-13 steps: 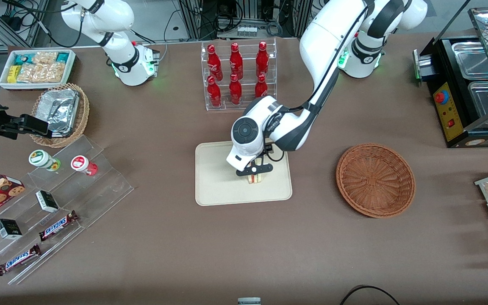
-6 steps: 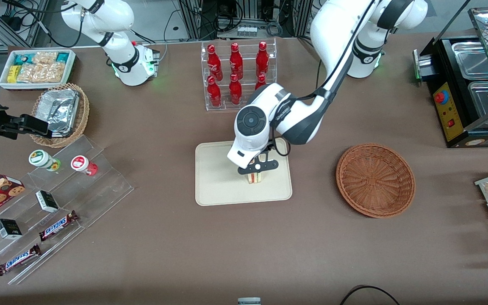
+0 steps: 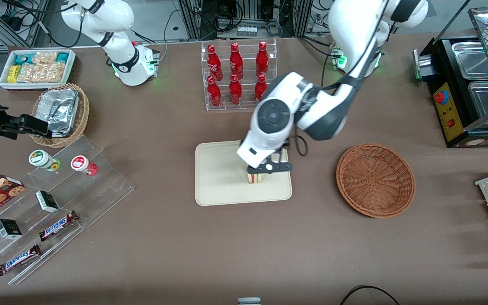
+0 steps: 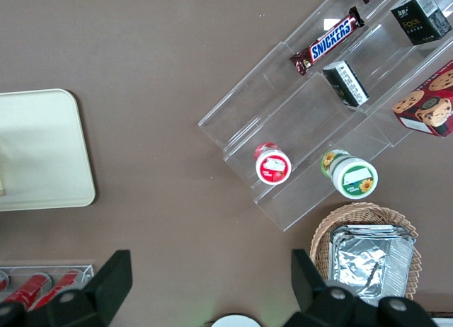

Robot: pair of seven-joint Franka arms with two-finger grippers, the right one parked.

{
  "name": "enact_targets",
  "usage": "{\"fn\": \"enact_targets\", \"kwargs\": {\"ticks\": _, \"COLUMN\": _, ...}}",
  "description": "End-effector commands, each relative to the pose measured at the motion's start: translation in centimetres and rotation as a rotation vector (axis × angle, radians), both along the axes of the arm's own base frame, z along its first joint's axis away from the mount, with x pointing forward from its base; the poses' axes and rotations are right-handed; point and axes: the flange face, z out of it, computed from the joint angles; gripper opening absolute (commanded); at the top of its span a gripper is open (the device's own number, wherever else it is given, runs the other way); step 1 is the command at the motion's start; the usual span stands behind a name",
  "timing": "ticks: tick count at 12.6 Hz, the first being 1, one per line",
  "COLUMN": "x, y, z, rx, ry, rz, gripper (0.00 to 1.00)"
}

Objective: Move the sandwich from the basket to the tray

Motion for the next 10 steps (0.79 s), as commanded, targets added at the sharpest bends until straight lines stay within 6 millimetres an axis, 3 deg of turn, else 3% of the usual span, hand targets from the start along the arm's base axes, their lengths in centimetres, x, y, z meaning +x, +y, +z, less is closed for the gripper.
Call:
{"fn": "enact_targets", "kwargs": {"ticks": 1, "x": 1.5, "y": 4.7, "z": 3.2, "rx": -0.028, "ry": 0.014, "rz": -0.101, "gripper": 1.0}}
{"fn": "enact_targets", "kwargs": {"ticks": 3, "x": 3.3, "y": 9.7, "z": 4.6, "rx": -0.025, "ry": 0.038, "rz": -0.143, "gripper": 1.0}}
{"fn": "enact_targets", "kwargs": {"ticks": 5, "x": 3.9, "y": 13.6, "z": 6.0, "rx": 0.048, "ry": 0.015, "rz": -0.206, "gripper": 1.0}}
{"fn": "enact_targets", "kwargs": {"ticks": 9, "x": 5.6, "y": 25.6, "z": 9.9, "rx": 0.027, "ry": -0.009, "rz": -0.193, "gripper": 1.0}}
{"fn": "enact_targets", "kwargs": {"ticks": 10, "x": 5.5, "y": 27.7, "z": 10.2, "rx": 0.031, "ry": 0.013, "rz": -0.169, "gripper": 1.0}}
